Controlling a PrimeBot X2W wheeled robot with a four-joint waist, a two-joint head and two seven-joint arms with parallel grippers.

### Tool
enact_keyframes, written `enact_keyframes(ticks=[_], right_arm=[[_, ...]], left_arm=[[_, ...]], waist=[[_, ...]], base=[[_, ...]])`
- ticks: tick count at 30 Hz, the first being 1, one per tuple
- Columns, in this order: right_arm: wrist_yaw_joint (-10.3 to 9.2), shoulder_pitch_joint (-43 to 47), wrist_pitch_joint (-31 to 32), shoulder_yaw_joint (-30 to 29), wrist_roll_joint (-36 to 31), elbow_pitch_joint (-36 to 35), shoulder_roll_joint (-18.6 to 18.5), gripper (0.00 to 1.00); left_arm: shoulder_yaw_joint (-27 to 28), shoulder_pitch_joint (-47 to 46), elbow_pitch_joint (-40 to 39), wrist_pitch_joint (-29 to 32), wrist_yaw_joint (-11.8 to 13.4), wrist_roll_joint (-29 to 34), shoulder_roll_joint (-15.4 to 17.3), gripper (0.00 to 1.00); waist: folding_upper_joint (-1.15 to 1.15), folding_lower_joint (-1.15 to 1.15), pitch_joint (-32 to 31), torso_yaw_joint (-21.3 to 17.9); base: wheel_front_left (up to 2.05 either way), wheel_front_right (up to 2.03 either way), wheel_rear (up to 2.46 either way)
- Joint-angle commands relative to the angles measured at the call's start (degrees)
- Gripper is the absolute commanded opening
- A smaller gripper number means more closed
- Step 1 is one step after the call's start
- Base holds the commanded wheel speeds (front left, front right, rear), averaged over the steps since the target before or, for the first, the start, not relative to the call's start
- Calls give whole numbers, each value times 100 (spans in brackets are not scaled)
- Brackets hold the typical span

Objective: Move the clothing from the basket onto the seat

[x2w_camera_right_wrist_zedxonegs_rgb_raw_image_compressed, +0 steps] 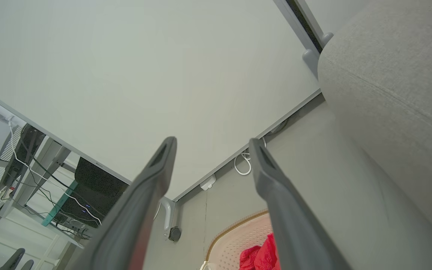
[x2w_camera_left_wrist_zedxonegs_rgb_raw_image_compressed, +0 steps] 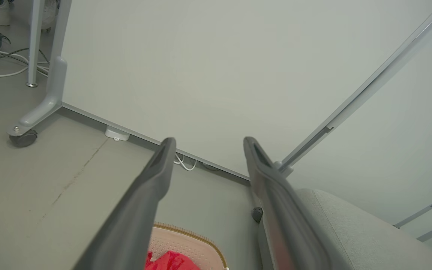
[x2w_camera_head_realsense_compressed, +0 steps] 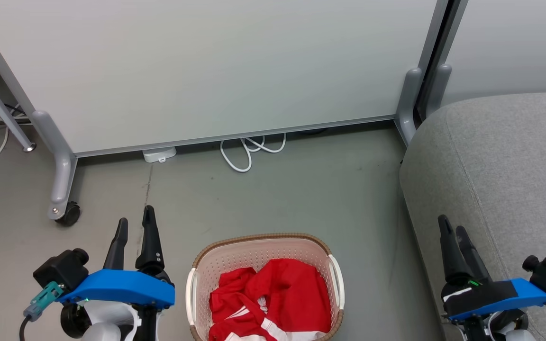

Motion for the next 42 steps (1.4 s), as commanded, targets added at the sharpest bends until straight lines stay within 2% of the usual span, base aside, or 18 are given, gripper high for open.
enact_keyframes(ticks=[1,18,42], right_arm=[[8,-139,-77,19,-184,-41,-37,100],[11,-159,-336,158,-1177,97,-43,100],[13,-217,-664,335,-2459,153,-49,100]], left_arm=[[-48,-170,-48,-67,47,194,62,100],[-410,-233,28,-325,196,1210,134,100],[-686,-279,52,-656,75,2473,126,100]], waist=[[0,0,3,3],[0,0,13,46],[0,0,85,79]], base=[[0,0,0],[0,0,0],[0,0,0]])
